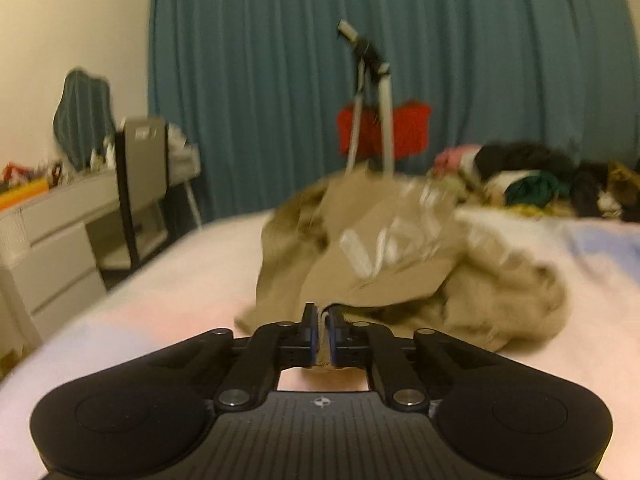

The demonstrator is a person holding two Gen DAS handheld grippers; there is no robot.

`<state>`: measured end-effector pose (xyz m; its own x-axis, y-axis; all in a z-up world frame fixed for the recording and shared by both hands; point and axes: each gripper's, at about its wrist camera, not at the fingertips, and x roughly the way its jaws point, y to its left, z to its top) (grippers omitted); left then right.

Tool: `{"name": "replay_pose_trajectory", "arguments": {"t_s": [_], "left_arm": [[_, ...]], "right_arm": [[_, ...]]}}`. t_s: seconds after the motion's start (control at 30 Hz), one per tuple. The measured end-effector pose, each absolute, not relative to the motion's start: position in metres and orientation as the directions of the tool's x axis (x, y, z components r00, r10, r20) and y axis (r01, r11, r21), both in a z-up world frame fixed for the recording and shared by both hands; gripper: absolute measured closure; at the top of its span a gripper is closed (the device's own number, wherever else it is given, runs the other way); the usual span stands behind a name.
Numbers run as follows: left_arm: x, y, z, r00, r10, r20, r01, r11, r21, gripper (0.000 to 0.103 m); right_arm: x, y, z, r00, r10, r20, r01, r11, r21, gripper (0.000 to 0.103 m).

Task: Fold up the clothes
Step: 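Grasp the beige T-shirt edge with the left gripper and lift it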

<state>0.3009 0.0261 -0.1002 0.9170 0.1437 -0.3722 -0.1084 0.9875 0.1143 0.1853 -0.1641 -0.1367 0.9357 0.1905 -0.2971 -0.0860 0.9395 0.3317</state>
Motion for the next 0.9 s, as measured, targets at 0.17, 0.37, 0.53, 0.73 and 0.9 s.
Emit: {"name": "replay_pose_trajectory", "arguments": {"t_s": [0.17,0.37,0.53,0.73,0.9], "left_arm": [[0.236,0.015,-0.056,0.953,0.054,-0.297,-0.025,0.995,0.101,0.1],[0.135,-0.001,-0.021,0.966,-0.038,-0.254,0.056,0.996,0.068,0.1],[0.046,0.009,0.004,0.967,-0.112,-0.229,0.095,0.992,-0.085,0.101],[-0.01,0.032,0.012,0.953,-0.188,-0.239,0.151,0.975,-0.166,0.101],[-0.01,0.052,0.003,0.948,-0.205,-0.245,0.156,0.966,-0.208,0.1]], "right_arm": [[0.185,-0.173,-0.135,0.951,0.15,-0.27,-0.046,0.933,0.357,0.007],[0.159,-0.173,-0.118,0.967,0.145,-0.208,-0.069,0.94,0.334,0.007],[0.121,-0.167,-0.098,0.967,0.19,-0.172,-0.128,0.939,0.319,0.007],[0.076,-0.153,-0.076,0.944,0.266,-0.193,-0.197,0.929,0.314,0.006],[0.096,-0.114,-0.077,0.923,0.288,-0.256,-0.223,0.941,0.253,0.006]]}}
